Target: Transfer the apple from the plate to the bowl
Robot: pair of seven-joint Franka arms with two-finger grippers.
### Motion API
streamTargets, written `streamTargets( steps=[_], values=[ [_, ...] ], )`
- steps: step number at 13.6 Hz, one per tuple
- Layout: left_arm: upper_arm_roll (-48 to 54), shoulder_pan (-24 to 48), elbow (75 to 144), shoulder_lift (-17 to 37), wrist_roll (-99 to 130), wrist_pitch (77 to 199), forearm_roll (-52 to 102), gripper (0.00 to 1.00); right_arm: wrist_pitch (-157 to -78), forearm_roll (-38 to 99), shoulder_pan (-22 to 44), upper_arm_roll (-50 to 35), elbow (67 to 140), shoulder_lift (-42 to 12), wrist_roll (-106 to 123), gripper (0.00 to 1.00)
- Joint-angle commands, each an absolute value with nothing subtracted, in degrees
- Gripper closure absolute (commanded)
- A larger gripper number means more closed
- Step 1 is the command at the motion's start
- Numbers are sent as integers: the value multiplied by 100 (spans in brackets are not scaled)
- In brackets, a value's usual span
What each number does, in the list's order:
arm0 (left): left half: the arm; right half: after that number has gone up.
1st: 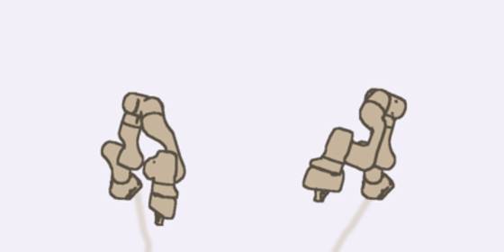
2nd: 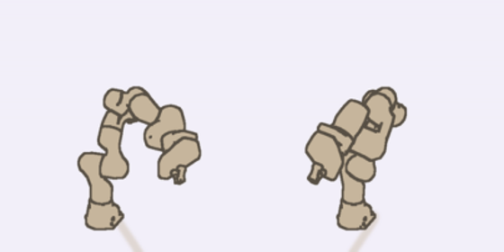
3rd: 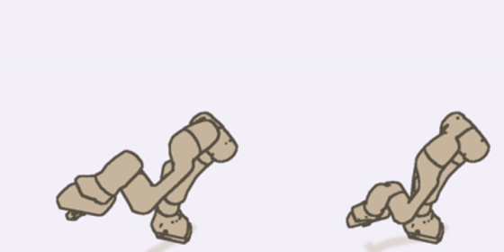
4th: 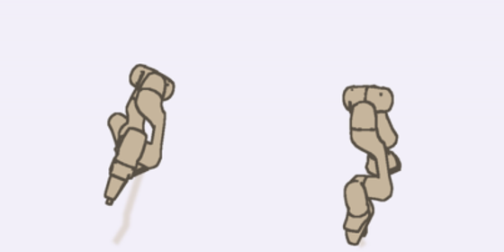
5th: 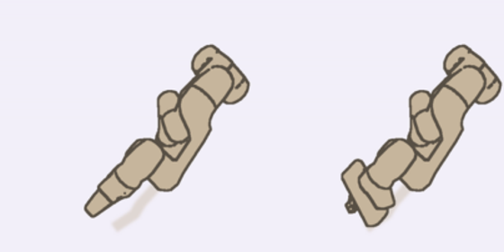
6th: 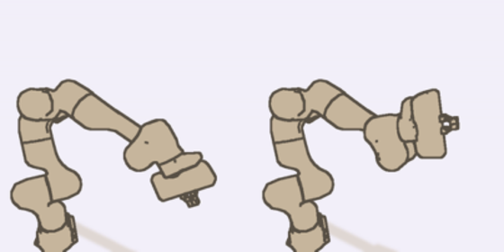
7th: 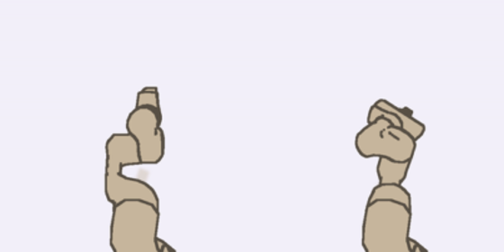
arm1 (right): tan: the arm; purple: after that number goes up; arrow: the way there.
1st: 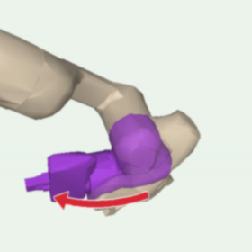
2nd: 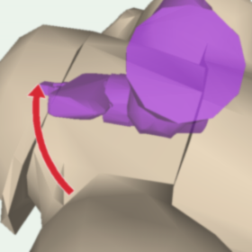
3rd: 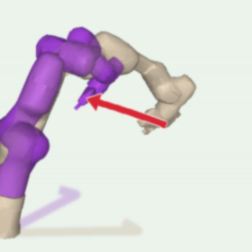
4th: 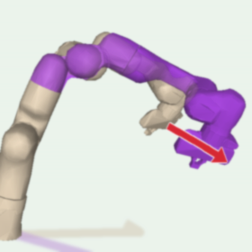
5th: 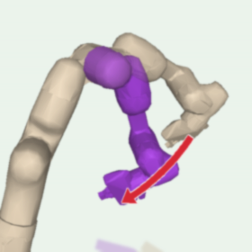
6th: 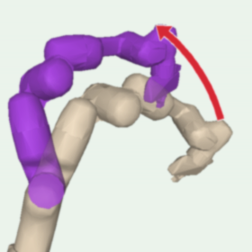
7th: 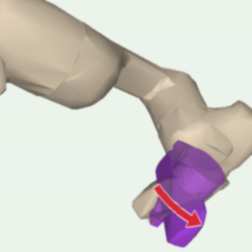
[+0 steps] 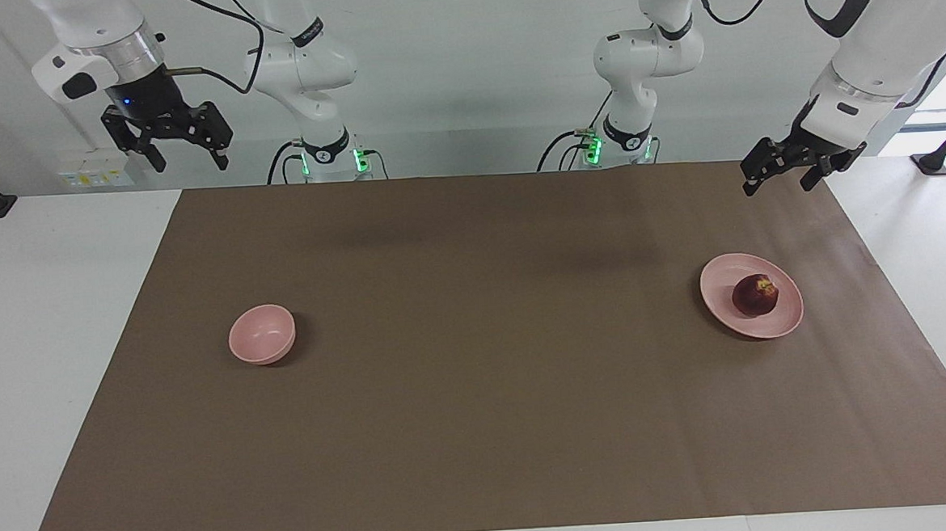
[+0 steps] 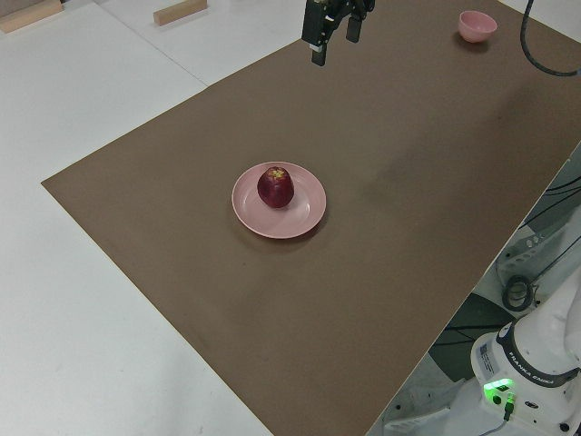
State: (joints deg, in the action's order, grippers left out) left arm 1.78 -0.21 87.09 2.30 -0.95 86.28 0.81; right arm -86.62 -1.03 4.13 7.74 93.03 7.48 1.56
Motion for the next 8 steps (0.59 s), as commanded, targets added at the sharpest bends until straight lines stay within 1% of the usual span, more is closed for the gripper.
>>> streamTargets(
  steps=[1,4,8],
  values=[
    [158,44,8726,142,-368,8648,114,0,-8640,9,352,756,8871,459,290,0],
    [158,9,8806,114,-378,8666,132,0,-8683,-9,360,756,8859,448,290,0],
    [150,-35,9254,27,-544,9008,132,0,-8666,0,369,756,8895,466,290,0]
  ],
)
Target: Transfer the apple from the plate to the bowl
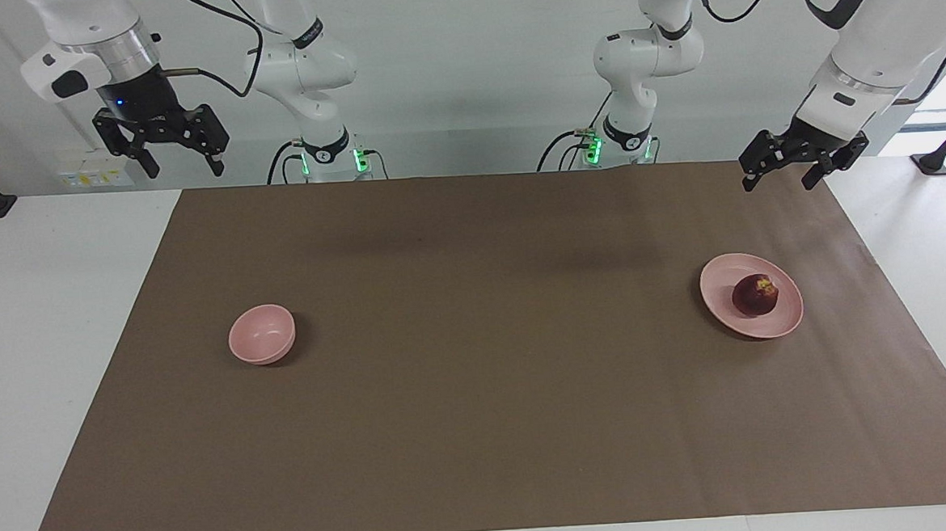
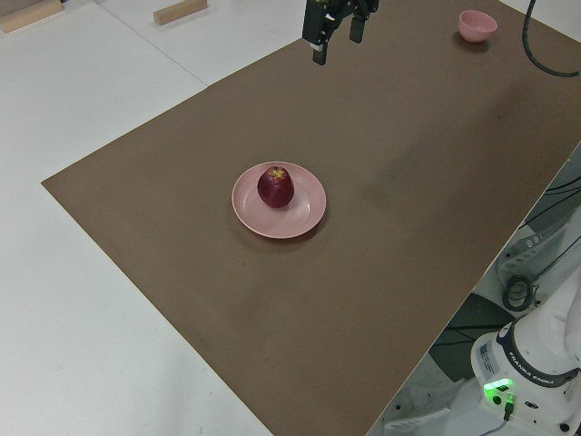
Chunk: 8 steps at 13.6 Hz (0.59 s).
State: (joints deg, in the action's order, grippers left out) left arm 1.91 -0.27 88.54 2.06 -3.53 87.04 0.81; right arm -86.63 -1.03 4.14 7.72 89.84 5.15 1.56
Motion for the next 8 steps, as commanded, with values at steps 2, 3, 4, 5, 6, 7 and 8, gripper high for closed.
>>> streamTargets(
  steps=[2,3,4,5,6,7,8],
  values=[
    [149,-44,9491,9,-624,9254,132,0,-8666,0,369,756,8903,475,290,0],
    [149,-44,9597,0,-624,9368,132,0,-8666,0,369,756,8903,475,281,0],
    [149,-44,9667,0,-633,9421,132,0,-8666,0,369,756,8903,475,281,0],
    [149,-53,9694,0,-642,9457,132,0,-8657,0,369,756,8903,475,290,0],
    [149,-53,9781,9,-668,9544,132,0,-8640,0,369,756,8903,475,290,0],
    [132,-88,9904,9,-772,9710,141,0,-8631,0,369,756,8903,475,290,0],
    [141,-201,9966,35,-826,9903,141,0,-8631,0,369,756,8903,475,290,0]
  ],
)
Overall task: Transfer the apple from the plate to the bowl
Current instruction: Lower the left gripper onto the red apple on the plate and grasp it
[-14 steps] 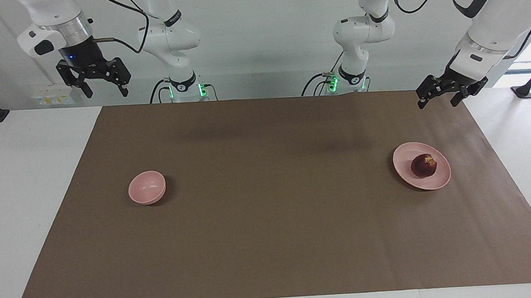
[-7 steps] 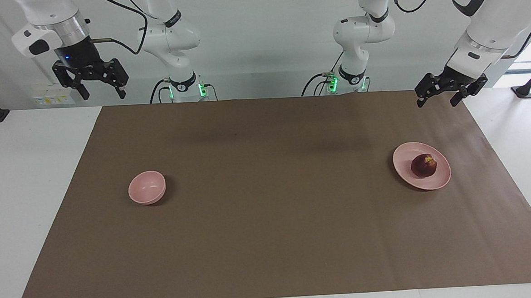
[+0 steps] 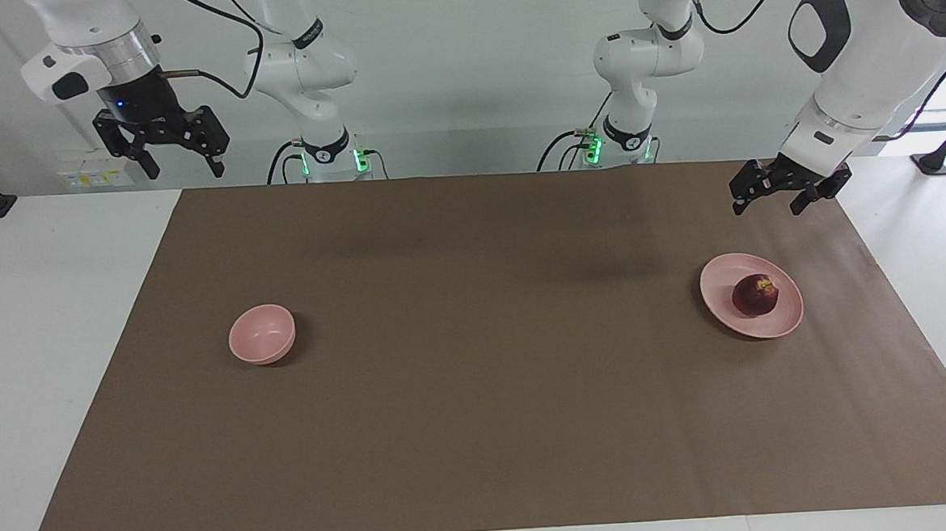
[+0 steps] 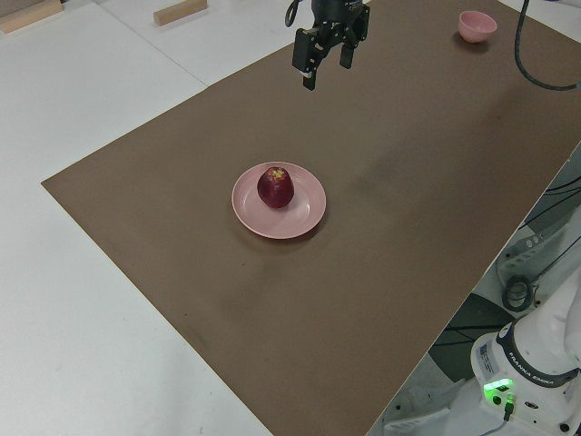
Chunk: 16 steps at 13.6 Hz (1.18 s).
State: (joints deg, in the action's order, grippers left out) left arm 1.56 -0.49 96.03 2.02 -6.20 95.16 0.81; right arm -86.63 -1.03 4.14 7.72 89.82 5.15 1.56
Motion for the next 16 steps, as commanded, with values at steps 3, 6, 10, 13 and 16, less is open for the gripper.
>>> streamTargets(
  steps=[3,6,10,13,16],
  values=[
    [132,-333,10177,79,-1054,10080,141,0,-8622,0,360,756,8903,483,308,0],
    [141,-448,10668,70,-1379,10686,141,0,-8605,0,343,756,8903,483,316,0],
    [141,-650,11117,132,-1801,11310,141,0,-8604,0,334,756,8912,492,316,0],
    [132,-755,11188,517,-2011,11592,141,0,-8596,0,325,756,8912,492,325,0],
    [132,-809,11372,773,-2171,12083,141,0,-8578,0,334,756,8921,492,325,0]
  ],
)
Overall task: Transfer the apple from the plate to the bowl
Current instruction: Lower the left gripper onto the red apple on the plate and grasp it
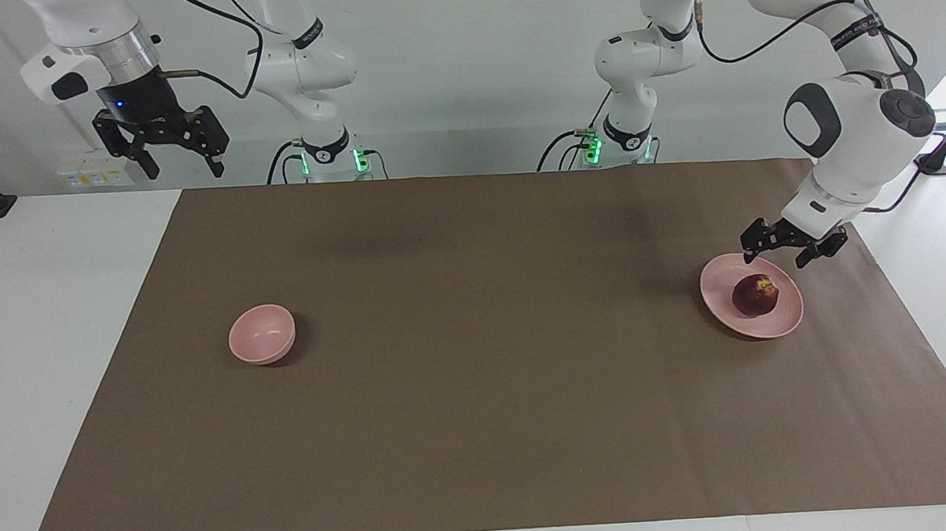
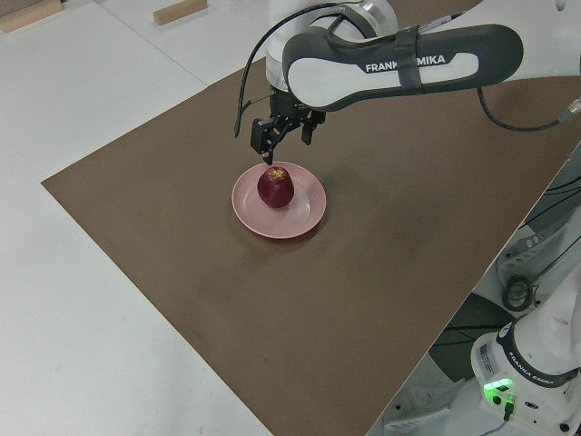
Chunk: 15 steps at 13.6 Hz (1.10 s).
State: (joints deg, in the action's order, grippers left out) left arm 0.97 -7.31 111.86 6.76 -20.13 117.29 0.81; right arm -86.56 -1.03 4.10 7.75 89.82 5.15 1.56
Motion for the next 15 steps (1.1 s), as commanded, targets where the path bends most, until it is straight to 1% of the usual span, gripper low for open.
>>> streamTargets(
  steps=[1,6,9,15],
  values=[
    [141,-809,11469,817,-2162,12189,141,0,-8578,0,325,756,8912,501,325,0],
    [141,-791,11724,1081,-1987,12708,149,0,-8578,0,325,756,8921,501,325,0],
    [141,-809,11760,1265,-1907,12857,149,0,-8578,0,325,756,8921,501,325,0],
    [132,-896,11786,1459,-1968,13086,149,0,-8578,0,325,756,8921,501,325,0]
  ],
)
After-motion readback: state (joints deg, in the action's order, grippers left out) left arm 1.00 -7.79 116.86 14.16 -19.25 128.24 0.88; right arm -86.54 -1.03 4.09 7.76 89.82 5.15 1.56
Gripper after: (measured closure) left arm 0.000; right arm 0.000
